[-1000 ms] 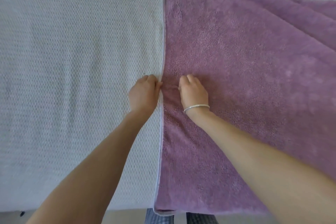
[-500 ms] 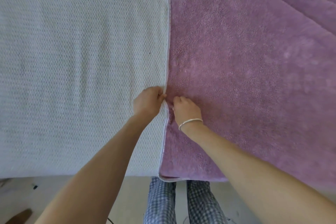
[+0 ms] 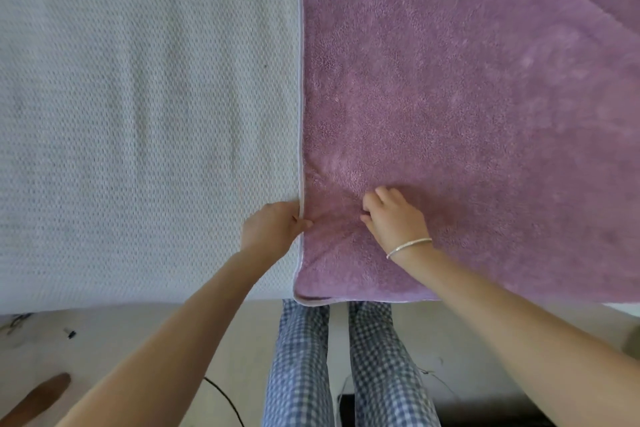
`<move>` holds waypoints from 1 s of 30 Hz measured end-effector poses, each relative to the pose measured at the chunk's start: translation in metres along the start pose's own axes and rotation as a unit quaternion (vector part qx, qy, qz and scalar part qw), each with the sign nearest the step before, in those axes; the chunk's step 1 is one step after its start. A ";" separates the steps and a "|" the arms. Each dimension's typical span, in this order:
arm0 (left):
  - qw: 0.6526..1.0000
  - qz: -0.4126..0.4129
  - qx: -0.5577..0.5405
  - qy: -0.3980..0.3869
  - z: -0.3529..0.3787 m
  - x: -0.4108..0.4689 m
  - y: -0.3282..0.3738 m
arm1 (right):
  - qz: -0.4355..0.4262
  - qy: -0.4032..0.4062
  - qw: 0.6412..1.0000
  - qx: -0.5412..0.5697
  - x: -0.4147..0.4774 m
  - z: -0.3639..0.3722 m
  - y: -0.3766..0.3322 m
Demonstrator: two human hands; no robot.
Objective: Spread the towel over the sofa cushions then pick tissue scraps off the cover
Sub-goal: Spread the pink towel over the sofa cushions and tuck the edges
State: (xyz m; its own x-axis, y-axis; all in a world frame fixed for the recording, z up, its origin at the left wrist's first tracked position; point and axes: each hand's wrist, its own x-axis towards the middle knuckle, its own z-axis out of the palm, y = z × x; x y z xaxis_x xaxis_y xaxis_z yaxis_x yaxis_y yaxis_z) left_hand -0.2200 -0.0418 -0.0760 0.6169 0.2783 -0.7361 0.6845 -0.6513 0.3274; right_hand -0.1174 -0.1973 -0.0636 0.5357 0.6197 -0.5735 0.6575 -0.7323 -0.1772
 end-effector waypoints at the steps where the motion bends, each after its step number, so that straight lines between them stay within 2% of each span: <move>1: 1.000 0.011 -0.004 0.015 0.002 -0.002 -0.004 | -0.006 0.025 1.000 -0.001 0.002 0.001 -0.003; 2: 0.999 0.019 -0.010 0.029 0.002 -0.002 -0.008 | -0.006 0.040 0.999 -0.004 0.005 0.001 -0.006; 6: 0.997 0.016 -0.004 0.080 0.004 -0.009 -0.013 | 0.023 0.000 0.999 0.038 0.003 0.011 -0.010; 8: 0.997 -0.005 -0.007 0.076 0.008 -0.011 -0.010 | 0.023 0.009 0.998 0.060 -0.005 0.013 -0.005; 13: 0.991 -0.037 0.069 -0.112 0.016 -0.020 -0.007 | 0.022 0.005 0.997 0.076 -0.031 0.017 0.019; 16: 0.973 -0.023 0.167 -0.161 0.024 -0.028 -0.004 | 0.033 -0.014 0.996 0.077 -0.042 0.017 0.033; 21: 0.971 -0.053 0.219 -0.077 0.036 -0.037 0.000 | 0.012 -0.042 0.996 0.080 -0.051 0.008 0.050; 26: 0.976 -0.089 0.201 0.011 0.053 -0.044 0.006 | -0.010 -0.084 0.995 0.059 -0.058 0.002 0.060; 30: 0.976 -0.085 0.194 0.044 0.062 -0.047 0.001 | -0.022 -0.078 0.996 0.035 -0.061 0.006 0.063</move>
State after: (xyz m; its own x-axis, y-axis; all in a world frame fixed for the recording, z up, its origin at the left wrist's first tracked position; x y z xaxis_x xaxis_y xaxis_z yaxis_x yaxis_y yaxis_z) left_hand -0.2724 -0.0992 -0.0782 0.5490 0.4545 -0.7015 0.5921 -0.8038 -0.0574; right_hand -0.1120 -0.2835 -0.0448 0.4139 0.6047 -0.6805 0.6376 -0.7261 -0.2574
